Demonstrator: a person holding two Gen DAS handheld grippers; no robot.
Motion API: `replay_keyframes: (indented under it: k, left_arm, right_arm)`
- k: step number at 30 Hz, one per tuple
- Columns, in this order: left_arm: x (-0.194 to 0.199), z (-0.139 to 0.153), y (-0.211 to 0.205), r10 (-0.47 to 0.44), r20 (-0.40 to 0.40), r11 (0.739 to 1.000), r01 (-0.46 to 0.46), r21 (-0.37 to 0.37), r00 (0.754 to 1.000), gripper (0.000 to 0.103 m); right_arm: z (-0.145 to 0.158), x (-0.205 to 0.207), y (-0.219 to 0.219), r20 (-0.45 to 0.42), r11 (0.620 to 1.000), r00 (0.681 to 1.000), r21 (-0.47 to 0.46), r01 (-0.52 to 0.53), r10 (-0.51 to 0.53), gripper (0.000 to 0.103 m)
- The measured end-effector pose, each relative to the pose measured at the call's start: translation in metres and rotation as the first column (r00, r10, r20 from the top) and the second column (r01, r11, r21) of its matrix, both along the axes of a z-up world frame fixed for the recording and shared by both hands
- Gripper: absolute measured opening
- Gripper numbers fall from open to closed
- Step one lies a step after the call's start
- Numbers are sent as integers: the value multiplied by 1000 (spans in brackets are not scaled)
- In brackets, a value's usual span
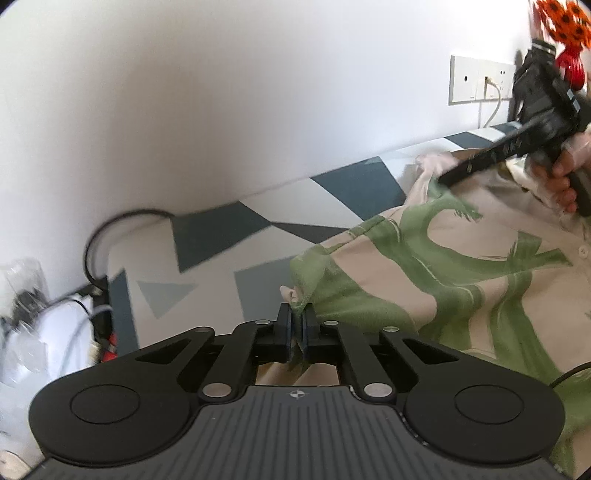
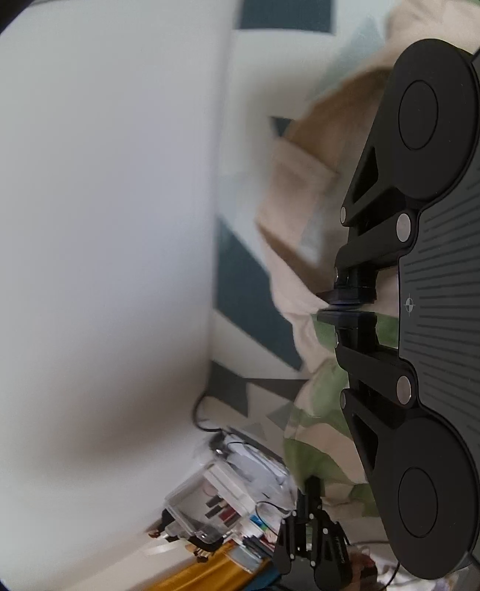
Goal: Fold clothes
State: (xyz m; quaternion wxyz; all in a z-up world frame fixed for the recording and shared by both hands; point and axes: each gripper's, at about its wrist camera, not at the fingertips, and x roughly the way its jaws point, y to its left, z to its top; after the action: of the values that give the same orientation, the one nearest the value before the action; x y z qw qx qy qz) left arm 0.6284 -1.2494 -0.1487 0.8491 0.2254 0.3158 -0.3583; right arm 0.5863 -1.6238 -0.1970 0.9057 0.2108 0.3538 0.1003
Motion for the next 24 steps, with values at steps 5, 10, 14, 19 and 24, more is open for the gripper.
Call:
replay_keyframes:
  k: [5,10,14,19,24]
  left_arm:
    - [16,1,-8,74,26,996,-73,-41,997,5]
    - [34,-31,-36,113,27,992,-114,50,993,5]
    - [42,-34,-33,138,17,990,-139,23,990,6]
    - [47,-31,-33,123,4,992,-123,13,992,27]
    - [48,-31,-41,100,-11,995,-100,3,995,40]
  right_arm:
    - [9,2,3,34,997,998,-56,51,-49,2]
    - [17,5,6,68,989,993,-110,102,-95,2]
    - [9,22,9,51,983,992,-140,120,-114,2]
    - [0,36,11,-27,981,996,-175,78,-84,12]
    - [-1,40,7,-16,981,995,-164,99,-103,23]
